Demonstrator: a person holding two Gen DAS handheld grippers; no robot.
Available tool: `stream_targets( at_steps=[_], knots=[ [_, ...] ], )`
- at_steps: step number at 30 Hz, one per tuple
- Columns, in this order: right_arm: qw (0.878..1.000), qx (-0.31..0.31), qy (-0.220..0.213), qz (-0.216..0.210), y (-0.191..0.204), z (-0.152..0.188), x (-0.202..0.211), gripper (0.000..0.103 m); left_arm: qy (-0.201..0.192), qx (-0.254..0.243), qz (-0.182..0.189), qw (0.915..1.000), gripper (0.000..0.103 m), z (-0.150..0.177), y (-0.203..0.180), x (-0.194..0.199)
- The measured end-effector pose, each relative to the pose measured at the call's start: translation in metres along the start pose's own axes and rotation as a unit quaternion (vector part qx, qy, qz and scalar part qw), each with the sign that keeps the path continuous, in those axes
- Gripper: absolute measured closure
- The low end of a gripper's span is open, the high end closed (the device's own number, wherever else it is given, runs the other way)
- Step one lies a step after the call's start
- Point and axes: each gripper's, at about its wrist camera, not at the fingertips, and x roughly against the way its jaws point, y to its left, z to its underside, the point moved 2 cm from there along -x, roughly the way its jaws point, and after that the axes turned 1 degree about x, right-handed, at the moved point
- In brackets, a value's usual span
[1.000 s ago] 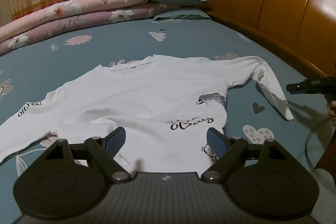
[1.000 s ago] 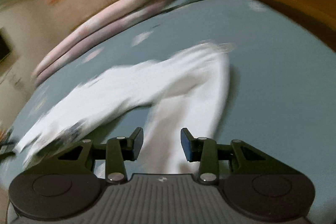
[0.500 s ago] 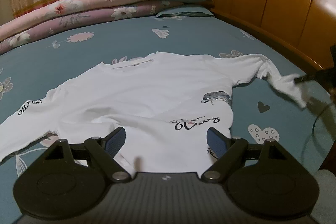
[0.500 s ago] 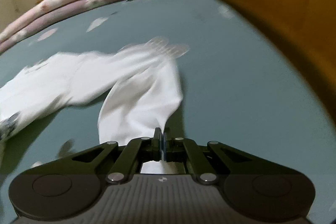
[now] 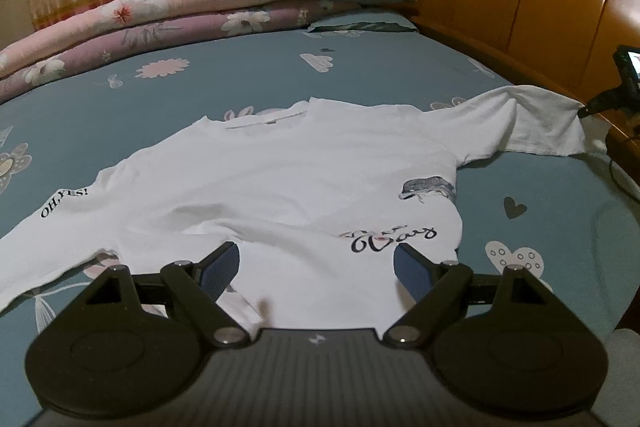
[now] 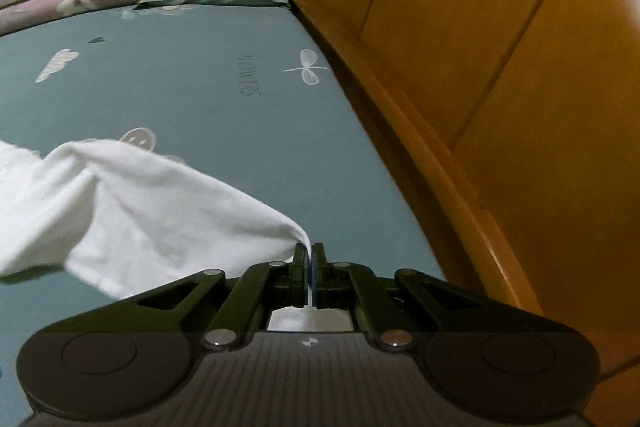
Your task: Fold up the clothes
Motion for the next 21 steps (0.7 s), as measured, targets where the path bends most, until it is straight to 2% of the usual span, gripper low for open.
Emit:
stream_targets(
  at_steps=[8, 11, 16, 18, 21],
  knots=[
    [0.999, -0.031, 0.026, 0.028, -0.016, -0.025, -0.032, 0.101, -0.002, 0.005, -0.010, 0.9999, 0.018, -0.003, 0.007, -0.002],
    [0.997, -0.053, 0.027, 0.041, -0.019, -0.031, -0.041, 0.080, 0.000, 0.007, -0.009, 0.9999, 0.018, -0.003, 0.008, -0.006],
    [0.998, -0.056, -0.001, 0.030, -0.007, -0.029, -0.031, 0.077, 0.000, 0.003, -0.002, 1.0000, 0.018, -0.003, 0.005, -0.008],
    [0.998, -0.058, -0.013, 0.032, -0.004, -0.028, -0.023, 0.071, -0.001, 0.004, 0.000, 1.0000, 0.018, -0.003, 0.005, -0.008],
    [0.997, -0.076, -0.020, 0.000, -0.004, -0.025, -0.015, 0.068, -0.001, 0.006, 0.000, 1.0000, 0.018, -0.002, 0.005, -0.008]
  ],
)
